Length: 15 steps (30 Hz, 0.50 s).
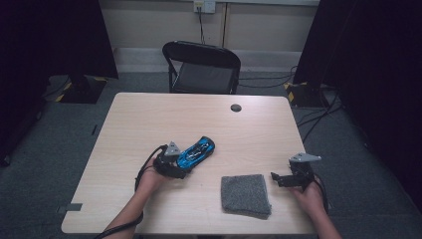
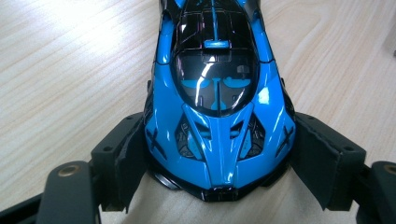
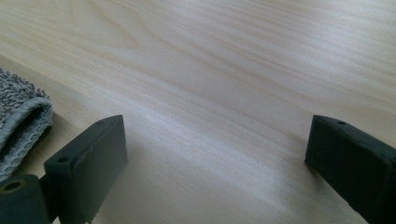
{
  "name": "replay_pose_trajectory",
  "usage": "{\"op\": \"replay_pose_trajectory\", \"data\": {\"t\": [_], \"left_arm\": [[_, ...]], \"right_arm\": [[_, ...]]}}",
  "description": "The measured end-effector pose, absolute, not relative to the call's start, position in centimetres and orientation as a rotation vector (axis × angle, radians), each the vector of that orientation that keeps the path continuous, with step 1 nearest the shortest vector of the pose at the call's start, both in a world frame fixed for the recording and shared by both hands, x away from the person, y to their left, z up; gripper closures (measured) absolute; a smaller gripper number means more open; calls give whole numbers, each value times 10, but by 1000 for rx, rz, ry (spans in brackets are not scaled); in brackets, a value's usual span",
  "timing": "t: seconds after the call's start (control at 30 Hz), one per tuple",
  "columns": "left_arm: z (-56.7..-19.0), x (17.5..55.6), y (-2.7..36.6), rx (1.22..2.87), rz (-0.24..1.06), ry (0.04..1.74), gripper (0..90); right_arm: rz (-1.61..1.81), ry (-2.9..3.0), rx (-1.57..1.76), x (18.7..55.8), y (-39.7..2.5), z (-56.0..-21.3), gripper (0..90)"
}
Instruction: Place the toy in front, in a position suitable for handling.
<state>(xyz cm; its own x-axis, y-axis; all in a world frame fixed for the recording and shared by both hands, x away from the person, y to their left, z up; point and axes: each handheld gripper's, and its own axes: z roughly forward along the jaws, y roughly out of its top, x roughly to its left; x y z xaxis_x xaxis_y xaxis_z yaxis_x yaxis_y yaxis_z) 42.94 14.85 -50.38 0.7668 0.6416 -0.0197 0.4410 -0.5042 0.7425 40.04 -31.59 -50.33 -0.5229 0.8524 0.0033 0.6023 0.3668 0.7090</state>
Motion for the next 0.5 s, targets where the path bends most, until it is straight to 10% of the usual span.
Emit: {"op": "replay_pose_trajectory", "data": {"t": [0.5], "left_arm": [[-504,434,144,2183,333,805,255]], "right_arm": [[946,2267,1273,400,-316,-503,49]]}}
